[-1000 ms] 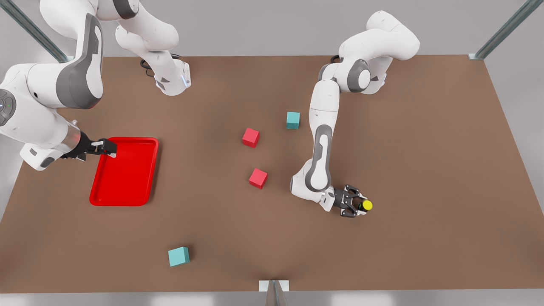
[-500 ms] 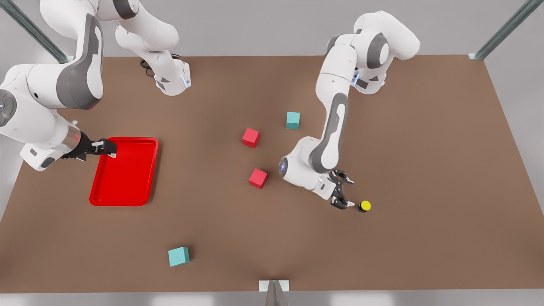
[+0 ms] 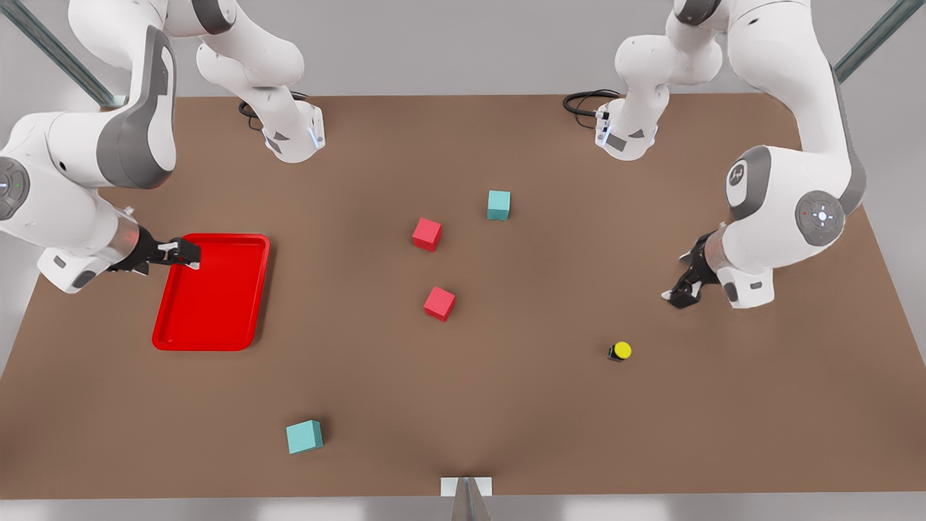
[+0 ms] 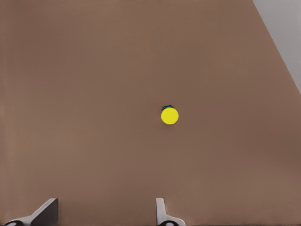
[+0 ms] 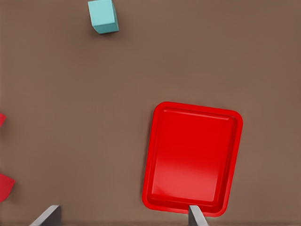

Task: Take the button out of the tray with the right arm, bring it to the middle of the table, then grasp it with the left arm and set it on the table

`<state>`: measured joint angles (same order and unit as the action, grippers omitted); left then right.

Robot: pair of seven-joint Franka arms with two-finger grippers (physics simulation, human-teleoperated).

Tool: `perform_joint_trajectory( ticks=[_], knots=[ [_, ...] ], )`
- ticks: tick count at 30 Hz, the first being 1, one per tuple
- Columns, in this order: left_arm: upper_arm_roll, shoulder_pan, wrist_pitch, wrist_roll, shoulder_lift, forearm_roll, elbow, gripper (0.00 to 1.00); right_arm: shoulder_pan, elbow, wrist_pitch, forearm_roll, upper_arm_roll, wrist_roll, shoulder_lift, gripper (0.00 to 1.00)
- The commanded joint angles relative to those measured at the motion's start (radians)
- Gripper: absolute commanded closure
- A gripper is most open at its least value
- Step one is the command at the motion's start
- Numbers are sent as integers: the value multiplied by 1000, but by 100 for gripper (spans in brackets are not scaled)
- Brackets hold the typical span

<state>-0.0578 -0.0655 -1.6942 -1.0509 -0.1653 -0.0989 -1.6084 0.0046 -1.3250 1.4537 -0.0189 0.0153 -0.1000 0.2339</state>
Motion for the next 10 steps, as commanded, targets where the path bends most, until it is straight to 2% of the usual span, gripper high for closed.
perform_joint_trajectory(
  ticks=[1, 10],
  knots=[
    [-30, 29, -102, 1115, 63, 93, -68, 0, 0, 0, -1, 4, 0, 0, -1, 0],
    [-30, 32, -61, 1118, 69, 96, -76, 0, 24, -2, -6, 5, -2, 19, 21, 0]
  ],
)
